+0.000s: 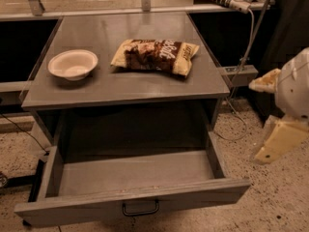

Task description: Close top drawer

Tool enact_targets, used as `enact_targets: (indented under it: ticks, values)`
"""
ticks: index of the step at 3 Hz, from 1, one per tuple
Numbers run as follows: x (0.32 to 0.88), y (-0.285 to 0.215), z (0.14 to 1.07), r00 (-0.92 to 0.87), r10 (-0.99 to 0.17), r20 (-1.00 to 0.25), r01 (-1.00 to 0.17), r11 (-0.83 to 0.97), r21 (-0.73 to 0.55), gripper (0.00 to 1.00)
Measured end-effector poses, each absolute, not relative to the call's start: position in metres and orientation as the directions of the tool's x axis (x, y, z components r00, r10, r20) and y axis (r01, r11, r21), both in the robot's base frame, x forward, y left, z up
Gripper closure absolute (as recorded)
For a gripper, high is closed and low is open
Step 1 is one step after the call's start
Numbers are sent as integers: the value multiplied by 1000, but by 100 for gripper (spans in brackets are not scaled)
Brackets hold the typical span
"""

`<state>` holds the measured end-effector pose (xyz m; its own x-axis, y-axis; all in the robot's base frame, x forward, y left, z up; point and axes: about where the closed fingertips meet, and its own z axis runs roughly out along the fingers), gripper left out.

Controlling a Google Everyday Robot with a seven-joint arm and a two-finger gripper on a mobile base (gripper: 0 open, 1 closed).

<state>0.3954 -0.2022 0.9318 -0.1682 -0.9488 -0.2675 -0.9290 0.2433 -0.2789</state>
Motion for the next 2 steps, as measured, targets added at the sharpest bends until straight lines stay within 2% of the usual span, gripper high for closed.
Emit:
enact_targets:
  ticks: [2]
  values:
    - [359, -192, 860, -121, -943, -311, -940, 209, -269, 65]
